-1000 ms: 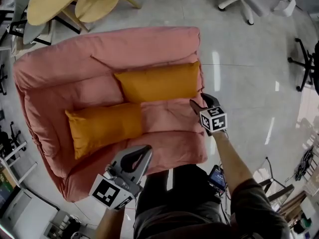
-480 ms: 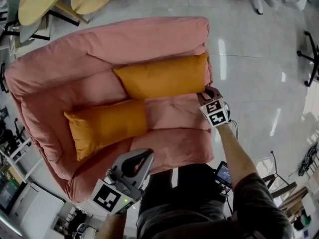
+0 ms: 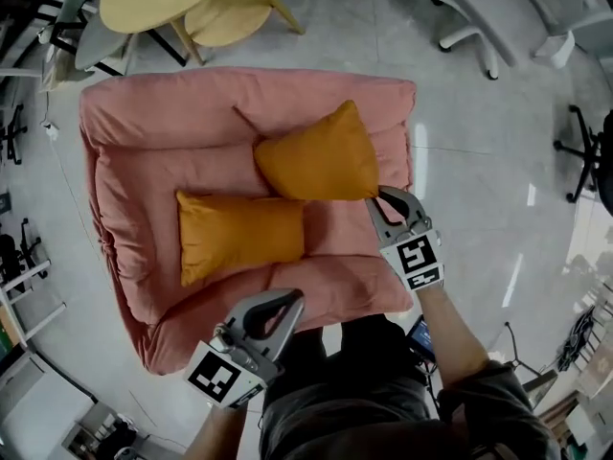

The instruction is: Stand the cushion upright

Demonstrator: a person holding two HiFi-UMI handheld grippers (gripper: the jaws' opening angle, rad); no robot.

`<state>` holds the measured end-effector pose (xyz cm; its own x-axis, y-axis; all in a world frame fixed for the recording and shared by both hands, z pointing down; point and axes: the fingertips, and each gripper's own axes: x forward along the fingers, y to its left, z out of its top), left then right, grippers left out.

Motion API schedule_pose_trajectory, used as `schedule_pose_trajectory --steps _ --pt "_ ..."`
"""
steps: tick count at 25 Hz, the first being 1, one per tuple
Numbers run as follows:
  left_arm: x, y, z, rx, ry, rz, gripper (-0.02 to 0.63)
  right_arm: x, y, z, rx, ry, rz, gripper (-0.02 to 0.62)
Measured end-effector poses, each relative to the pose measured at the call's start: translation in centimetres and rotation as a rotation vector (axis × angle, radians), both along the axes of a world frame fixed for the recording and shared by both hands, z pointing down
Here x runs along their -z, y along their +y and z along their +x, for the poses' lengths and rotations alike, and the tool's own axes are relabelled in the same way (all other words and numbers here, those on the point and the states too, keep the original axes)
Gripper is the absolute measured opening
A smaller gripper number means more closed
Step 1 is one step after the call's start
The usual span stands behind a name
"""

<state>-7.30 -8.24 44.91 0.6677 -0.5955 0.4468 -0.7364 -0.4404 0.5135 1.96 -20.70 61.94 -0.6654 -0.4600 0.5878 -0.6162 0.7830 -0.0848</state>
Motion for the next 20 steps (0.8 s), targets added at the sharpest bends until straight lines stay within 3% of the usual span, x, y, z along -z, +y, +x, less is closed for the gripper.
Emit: schedule_pose_trajectory --steps 3,7,13,17,20 --pt "1.3 1.4 -2.6 0.014 0.014 0.050 0.012 5.0 -0.8 -4.6 0.032 -0.024 0.099 0.041" --pt "2.9 2.9 -6.2 0.042 0.043 0.102 0.011 9.2 -0.4 -9.5 0.061 0.026 0.189 0.038" --pt "4.6 4.5 -11.0 0.057 0.083 0.125 0.011 10.1 -1.5 -6.8 -0.135 0.108 0.161 0.037" --pt "4.8 5.2 -12.5 0.040 0.101 0.135 0.011 11.0 -1.2 -7.0 -0.151 0.148 0.180 0.037" --pt "4.8 5.4 -12.7 0.028 0.108 0.135 0.011 9.1 -0.4 -9.2 -0.119 0.150 0.171 0.037"
